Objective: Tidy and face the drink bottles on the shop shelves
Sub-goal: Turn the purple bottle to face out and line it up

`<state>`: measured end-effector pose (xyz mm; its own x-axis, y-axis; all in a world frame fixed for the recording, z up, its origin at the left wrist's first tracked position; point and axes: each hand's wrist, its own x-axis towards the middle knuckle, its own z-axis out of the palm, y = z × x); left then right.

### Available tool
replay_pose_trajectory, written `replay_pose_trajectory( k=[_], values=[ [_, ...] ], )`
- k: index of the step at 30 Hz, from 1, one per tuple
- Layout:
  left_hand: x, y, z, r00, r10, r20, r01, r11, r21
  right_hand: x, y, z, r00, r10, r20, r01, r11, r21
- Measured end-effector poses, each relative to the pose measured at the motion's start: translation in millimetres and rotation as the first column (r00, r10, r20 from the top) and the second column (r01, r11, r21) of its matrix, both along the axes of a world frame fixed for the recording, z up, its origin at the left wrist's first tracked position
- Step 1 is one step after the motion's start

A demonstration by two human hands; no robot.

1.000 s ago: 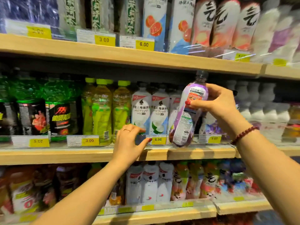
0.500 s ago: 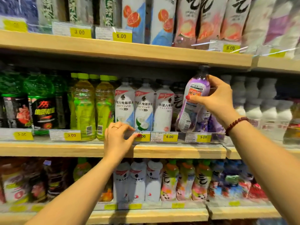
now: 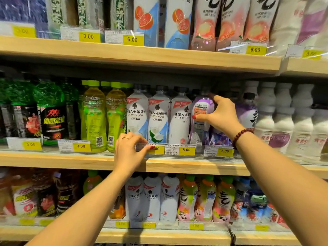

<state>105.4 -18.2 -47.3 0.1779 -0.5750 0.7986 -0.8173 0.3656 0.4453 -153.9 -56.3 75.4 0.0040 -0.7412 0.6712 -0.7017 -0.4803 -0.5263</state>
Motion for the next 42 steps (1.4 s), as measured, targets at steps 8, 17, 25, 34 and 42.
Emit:
replay_pose_trajectory(
  k=[8,17,25,34,42],
  values=[
    [-1,-1,-1,1.0,0.009,0.007,-0.009,1.0,-0.005,-5,0,-3,0.996,0.028,-0.083,-0.02,0.995,0.093],
    [-2,1,-2,1.0,0.024,0.013,-0.024,1.0,0.003,-2,2,-15,0.996,-0.021,-0.09,0.018,0.999,-0.034],
    [-1,2,-2,1.0,0.019,0.0,-0.019,0.999,0.029,0,3,-18,0.981,-0.125,-0.15,0.103,0.983,-0.151],
    [-3,5,0,0.999,0.041,0.032,-0.043,0.996,0.073,-2,7,-42,0.976,-0.074,-0.206,0.046,0.989,-0.14],
    [9,23,1,0.977,-0.055,0.207,0.019,0.985,0.173,-5,13,-56,0.986,-0.009,-0.168,-0.003,0.997,-0.075]
  ],
)
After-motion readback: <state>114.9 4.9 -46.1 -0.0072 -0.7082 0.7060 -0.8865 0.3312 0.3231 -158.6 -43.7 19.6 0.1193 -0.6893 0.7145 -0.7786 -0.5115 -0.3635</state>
